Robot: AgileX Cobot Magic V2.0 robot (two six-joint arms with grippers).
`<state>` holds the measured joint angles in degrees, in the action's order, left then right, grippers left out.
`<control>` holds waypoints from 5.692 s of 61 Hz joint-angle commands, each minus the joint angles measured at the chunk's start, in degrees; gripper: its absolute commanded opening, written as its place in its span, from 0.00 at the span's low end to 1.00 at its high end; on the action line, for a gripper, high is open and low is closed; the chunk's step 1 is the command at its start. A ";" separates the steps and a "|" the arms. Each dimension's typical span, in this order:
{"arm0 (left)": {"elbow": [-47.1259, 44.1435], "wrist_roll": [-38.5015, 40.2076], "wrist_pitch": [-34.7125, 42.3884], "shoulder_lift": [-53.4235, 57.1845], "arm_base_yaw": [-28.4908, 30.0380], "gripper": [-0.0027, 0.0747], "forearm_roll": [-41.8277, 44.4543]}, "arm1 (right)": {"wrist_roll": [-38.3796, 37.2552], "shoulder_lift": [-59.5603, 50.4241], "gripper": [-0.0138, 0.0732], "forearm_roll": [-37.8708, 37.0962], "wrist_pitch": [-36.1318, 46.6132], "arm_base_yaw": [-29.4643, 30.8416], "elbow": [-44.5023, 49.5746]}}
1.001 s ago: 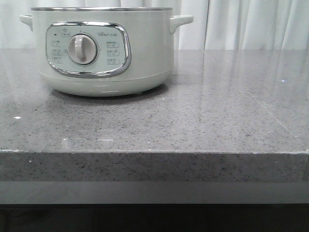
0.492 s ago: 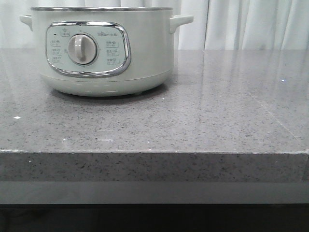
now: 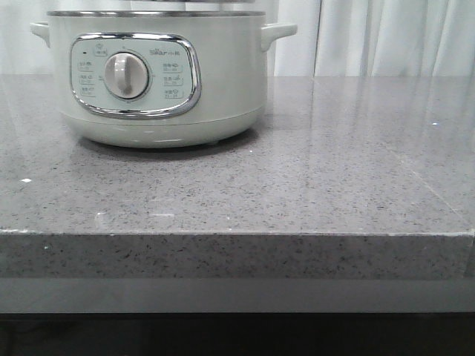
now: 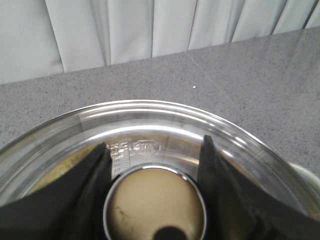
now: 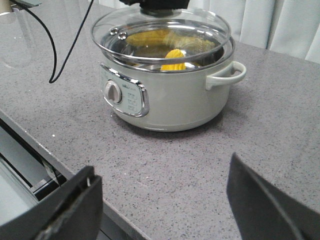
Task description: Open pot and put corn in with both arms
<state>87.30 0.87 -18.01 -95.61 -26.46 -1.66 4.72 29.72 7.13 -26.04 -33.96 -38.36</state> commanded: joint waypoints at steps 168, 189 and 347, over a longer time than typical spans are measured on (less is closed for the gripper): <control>-41.41 -2.99 -9.28 61.40 0.25 0.60 -1.98 | 0.23 0.05 0.78 0.36 5.05 0.13 -1.50; -44.14 -2.99 -8.94 64.43 0.25 0.44 -1.98 | 0.23 0.10 0.51 0.36 4.45 0.13 -1.50; -87.91 -2.99 21.99 96.96 23.59 0.01 -7.67 | 0.23 0.10 0.08 0.36 2.90 0.13 -1.50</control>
<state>-0.38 -2.14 -0.91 0.24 -2.36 -8.82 4.61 29.72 7.13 -27.52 -33.96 -38.36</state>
